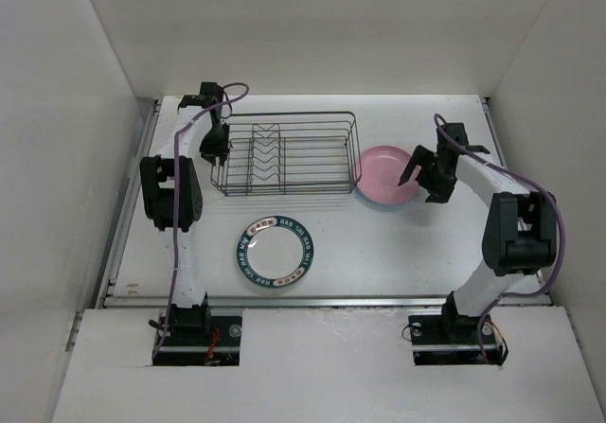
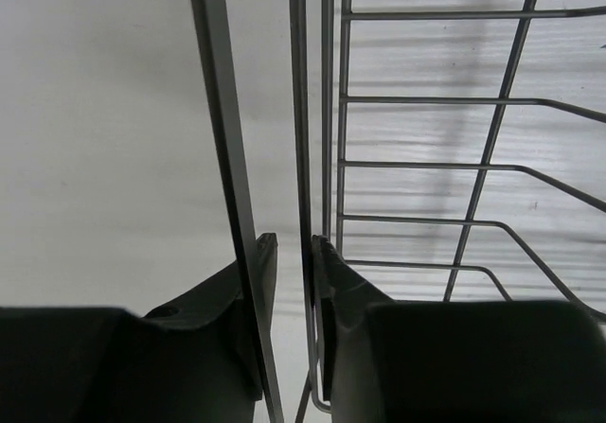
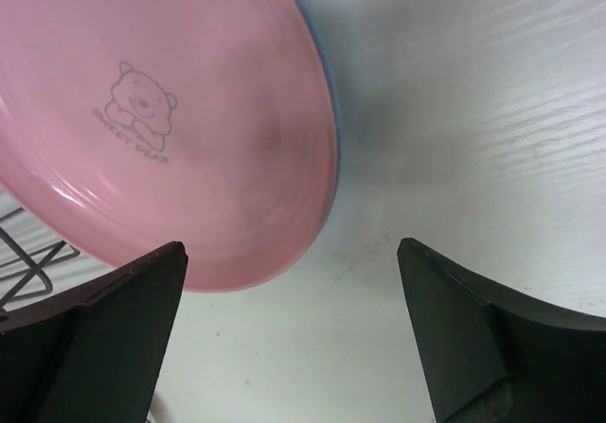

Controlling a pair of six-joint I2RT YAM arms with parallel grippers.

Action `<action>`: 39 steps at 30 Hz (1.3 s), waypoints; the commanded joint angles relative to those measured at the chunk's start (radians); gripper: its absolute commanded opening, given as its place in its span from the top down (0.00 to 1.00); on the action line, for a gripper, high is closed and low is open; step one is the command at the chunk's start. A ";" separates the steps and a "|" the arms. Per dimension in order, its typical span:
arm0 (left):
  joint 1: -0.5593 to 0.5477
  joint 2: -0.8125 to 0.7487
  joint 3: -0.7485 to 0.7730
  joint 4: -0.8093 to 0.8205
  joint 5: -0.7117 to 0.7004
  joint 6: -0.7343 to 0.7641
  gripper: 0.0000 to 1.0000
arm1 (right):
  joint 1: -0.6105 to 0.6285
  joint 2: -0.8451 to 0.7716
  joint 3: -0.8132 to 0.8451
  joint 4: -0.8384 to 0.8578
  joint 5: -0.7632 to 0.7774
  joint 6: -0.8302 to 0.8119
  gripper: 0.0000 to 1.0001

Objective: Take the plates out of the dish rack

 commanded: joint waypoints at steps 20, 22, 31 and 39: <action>0.066 -0.318 0.072 0.005 -0.485 -0.202 0.03 | -0.004 -0.430 0.273 -0.204 1.210 0.220 0.00; 0.106 -0.384 0.037 0.014 -0.556 -0.212 0.00 | -0.004 -0.470 0.262 -0.204 1.228 0.247 0.00; 0.177 -0.564 -0.139 0.100 -0.661 -0.192 0.00 | -0.004 -0.525 0.205 -0.157 1.239 0.295 0.00; 0.177 -0.613 -0.201 0.091 -0.649 -0.163 0.00 | -0.004 -0.553 0.196 -0.157 1.219 0.295 0.00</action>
